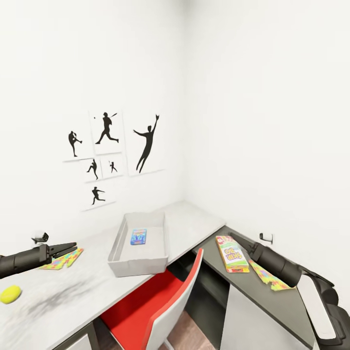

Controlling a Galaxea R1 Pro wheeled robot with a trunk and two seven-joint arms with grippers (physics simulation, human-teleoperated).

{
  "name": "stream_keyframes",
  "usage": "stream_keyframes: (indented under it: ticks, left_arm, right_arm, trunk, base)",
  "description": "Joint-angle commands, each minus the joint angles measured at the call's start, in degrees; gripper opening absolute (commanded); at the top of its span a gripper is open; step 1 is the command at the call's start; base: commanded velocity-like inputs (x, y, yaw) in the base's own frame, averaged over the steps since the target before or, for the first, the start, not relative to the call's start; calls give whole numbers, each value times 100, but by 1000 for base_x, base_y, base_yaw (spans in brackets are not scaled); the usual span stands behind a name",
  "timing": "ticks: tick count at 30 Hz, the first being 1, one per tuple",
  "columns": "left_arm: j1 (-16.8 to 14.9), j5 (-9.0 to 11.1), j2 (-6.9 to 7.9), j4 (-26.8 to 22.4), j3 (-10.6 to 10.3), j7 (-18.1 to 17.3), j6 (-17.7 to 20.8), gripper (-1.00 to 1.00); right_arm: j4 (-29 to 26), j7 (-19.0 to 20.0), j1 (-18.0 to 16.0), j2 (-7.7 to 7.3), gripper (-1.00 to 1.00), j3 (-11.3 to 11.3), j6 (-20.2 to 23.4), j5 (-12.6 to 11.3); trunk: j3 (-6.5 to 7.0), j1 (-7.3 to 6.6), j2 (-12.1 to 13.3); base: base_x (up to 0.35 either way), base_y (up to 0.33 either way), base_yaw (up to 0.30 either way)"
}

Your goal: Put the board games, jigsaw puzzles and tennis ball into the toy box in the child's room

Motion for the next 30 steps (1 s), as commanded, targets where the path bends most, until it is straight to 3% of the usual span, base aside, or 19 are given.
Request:
stream_keyframes:
  ticks: [1, 6, 13, 30]
  left_arm:
    - [1, -3, 2, -1, 2, -23, 61, 100]
    - [1, -3, 2, -1, 2, -23, 60, 100]
    - [1, -3, 2, -1, 2, -23, 61, 100]
    - [1, -3, 2, -1, 2, -23, 61, 100]
  right_arm:
    - [3, 4, -3, 0, 100, -1, 34, -24]
    - [7, -2, -3, 3, 100, -26, 40, -33]
    - [198, 4, -3, 7, 100, -310, 69, -60]
    - [409, 4, -3, 2, 100, -354, 81, -83]
  trunk:
    - [6, 1, -3]
    - [39, 1, -3]
    - [46, 1, -3]
    - [47, 1, -3]
  base:
    - [-91, 0, -212]
    - [-91, 0, -191]
    - [-97, 0, -198]
    - [-75, 25, -276]
